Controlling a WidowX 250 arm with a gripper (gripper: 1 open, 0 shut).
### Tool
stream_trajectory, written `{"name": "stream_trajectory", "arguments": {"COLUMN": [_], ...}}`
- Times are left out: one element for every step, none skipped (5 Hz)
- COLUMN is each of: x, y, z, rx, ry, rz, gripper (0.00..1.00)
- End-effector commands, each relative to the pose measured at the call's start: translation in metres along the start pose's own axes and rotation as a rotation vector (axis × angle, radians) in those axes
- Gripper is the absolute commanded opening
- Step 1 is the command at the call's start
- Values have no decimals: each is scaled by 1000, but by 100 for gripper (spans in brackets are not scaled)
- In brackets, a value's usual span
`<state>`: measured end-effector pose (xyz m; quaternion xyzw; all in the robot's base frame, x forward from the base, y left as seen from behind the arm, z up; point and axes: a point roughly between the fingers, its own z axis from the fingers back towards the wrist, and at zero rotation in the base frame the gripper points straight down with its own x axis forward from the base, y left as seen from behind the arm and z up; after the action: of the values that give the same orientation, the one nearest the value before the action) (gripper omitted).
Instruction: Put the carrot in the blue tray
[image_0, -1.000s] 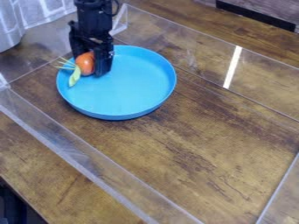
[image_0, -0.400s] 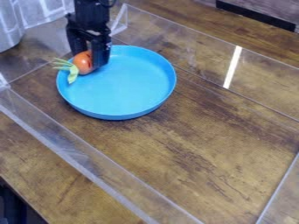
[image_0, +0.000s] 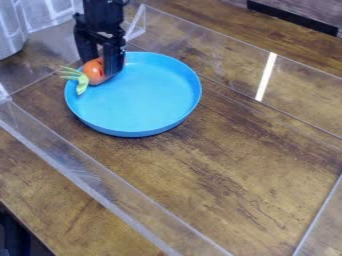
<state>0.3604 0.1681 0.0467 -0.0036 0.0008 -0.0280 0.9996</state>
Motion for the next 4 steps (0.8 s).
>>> {"name": "stream_trajectory", "arguments": {"x": [10, 12, 14, 15], "y": [14, 15, 18, 22], "z": [33, 29, 26, 22], "rx": [52, 51, 51, 49], "ry": [-98, -99, -103, -105], "rz": [13, 12, 14, 17], "gripper": [100, 100, 100, 100]}}
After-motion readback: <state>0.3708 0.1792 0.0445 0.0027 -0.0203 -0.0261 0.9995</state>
